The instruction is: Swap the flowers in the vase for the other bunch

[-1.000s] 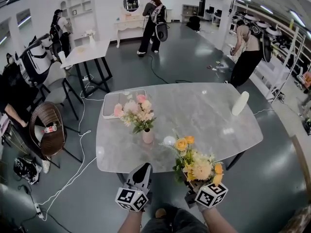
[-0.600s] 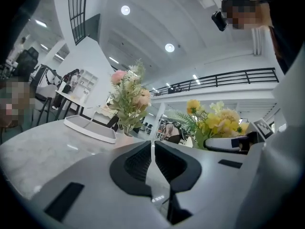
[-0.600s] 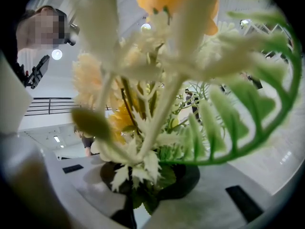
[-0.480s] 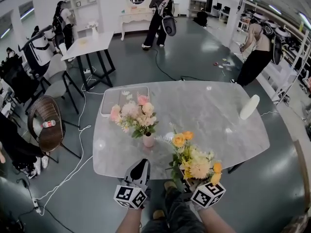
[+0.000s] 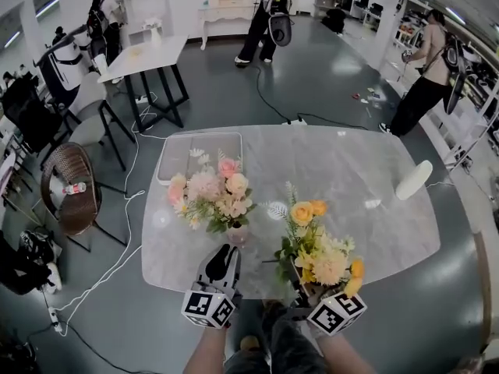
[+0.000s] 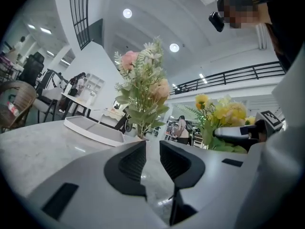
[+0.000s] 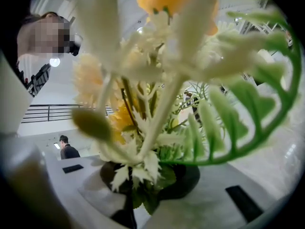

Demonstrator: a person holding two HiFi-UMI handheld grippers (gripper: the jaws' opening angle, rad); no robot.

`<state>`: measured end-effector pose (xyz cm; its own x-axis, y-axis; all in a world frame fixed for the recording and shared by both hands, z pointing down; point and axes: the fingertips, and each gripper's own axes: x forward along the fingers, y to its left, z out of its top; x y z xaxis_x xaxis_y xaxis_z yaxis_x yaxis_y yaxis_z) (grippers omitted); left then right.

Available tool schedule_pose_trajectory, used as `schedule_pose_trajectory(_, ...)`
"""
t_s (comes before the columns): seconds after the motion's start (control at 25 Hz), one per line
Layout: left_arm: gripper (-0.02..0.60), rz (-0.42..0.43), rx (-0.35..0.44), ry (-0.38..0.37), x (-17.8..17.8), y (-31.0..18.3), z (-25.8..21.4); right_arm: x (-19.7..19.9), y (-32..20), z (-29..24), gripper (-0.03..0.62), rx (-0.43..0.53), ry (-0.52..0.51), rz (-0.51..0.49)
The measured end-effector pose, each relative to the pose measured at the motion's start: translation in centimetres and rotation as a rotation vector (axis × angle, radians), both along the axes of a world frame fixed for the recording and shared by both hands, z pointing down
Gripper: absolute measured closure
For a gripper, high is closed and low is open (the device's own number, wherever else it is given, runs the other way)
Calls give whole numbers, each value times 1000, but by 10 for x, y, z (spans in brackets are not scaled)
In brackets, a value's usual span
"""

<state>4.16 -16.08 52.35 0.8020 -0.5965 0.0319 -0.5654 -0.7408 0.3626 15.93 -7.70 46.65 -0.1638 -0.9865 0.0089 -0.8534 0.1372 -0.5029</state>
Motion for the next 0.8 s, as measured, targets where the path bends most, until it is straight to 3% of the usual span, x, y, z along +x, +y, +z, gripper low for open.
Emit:
schedule_pose_trajectory(0.24, 426, -37, 9, -25, 14, -21, 3, 13, -18, 2, 503, -41, 15, 31)
schedule_pose_trajectory(0.44, 392, -55, 31, -44, 23, -38, 2, 13, -31, 12, 503, -132, 95, 54)
schedule_pose_trajectory(0.8, 376, -56, 28, -5, 31, -55, -7, 6, -42, -2, 503, -109, 101, 16)
